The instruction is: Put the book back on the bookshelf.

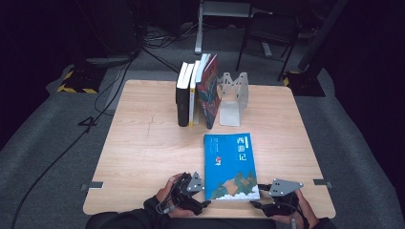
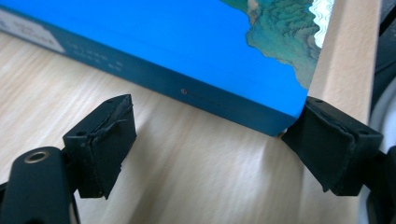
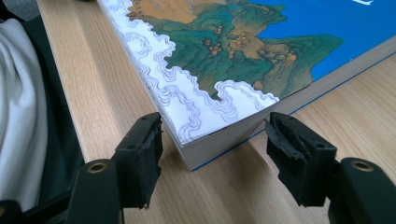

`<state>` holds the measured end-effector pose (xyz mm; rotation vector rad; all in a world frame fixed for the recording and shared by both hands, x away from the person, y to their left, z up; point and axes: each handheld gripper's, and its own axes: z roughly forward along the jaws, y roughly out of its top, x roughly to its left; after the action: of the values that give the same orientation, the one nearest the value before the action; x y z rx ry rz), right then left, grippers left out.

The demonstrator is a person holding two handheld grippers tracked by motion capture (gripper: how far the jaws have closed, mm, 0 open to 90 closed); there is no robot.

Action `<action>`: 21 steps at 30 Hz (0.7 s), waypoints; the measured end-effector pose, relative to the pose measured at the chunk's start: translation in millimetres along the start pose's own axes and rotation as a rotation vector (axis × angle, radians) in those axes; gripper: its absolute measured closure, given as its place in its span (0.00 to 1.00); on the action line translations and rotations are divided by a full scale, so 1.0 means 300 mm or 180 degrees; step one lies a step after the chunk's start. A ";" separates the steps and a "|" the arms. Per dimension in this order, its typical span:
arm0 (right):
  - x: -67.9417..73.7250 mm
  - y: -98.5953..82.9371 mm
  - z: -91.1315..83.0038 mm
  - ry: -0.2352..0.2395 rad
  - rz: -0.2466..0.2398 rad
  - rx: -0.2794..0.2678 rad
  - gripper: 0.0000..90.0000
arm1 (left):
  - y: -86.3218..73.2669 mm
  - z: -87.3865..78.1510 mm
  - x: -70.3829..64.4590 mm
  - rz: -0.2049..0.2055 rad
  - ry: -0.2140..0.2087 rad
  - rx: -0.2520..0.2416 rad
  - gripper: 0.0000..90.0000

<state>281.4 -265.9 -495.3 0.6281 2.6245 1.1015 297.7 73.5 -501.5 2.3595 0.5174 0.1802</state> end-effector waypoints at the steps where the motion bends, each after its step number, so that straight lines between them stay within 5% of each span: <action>1: 0.002 0.004 0.004 0.0003 0.0007 -0.0002 0.41 | -0.002 -0.003 0.007 -0.0009 0.0012 0.0009 0.18; 9: 0.020 0.026 0.023 0.0048 -0.0052 -0.0027 0.43 | -0.016 -0.025 0.072 -0.0074 0.0068 0.0064 0.18; 14: 0.004 0.012 -0.021 0.0093 -0.0107 -0.0040 0.42 | -0.019 -0.031 0.089 -0.0064 0.0051 0.0102 0.18; 21: -0.054 0.010 -0.082 -0.0202 0.0114 -0.0169 0.46 | -0.030 -0.046 0.109 -0.0030 0.0000 0.0141 0.18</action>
<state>287.8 -286.9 -475.6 0.6897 2.5314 1.1384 320.8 101.5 -497.6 2.3996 0.5377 0.1659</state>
